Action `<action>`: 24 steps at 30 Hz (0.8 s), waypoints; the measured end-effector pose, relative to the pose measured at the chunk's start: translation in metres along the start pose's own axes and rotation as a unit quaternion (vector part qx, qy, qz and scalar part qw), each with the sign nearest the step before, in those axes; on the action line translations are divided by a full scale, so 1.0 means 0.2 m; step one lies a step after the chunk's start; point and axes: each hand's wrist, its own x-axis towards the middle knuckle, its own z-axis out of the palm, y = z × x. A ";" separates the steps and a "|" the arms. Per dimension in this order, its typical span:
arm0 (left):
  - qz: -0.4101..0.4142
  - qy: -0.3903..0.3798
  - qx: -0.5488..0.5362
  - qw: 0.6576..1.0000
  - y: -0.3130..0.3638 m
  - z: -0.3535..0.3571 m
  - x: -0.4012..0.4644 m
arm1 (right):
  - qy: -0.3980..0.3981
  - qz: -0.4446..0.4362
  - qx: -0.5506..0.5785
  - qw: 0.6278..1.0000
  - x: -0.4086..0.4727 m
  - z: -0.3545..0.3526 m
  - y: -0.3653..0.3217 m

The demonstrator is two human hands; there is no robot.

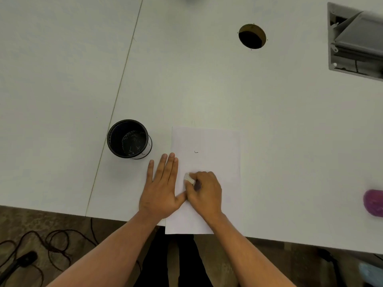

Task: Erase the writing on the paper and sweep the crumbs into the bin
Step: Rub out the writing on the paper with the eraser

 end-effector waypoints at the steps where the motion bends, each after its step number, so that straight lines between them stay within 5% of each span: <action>1: -0.001 0.000 0.002 1.000 0.00 0.00 0.00 | 0.006 -0.007 -0.012 1.000 0.03 -0.02 0.02; 7: -0.007 0.009 0.001 1.000 0.01 -0.01 0.00 | 0.104 0.074 -0.009 0.992 0.25 -0.13 0.08; 14: -0.001 0.011 -0.002 1.000 0.00 0.00 0.00 | -0.006 -0.015 -0.024 1.000 0.00 -0.04 0.04; 24: -0.008 0.016 -0.007 1.000 0.01 0.00 0.00 | 0.105 0.060 0.008 0.993 0.33 -0.09 0.05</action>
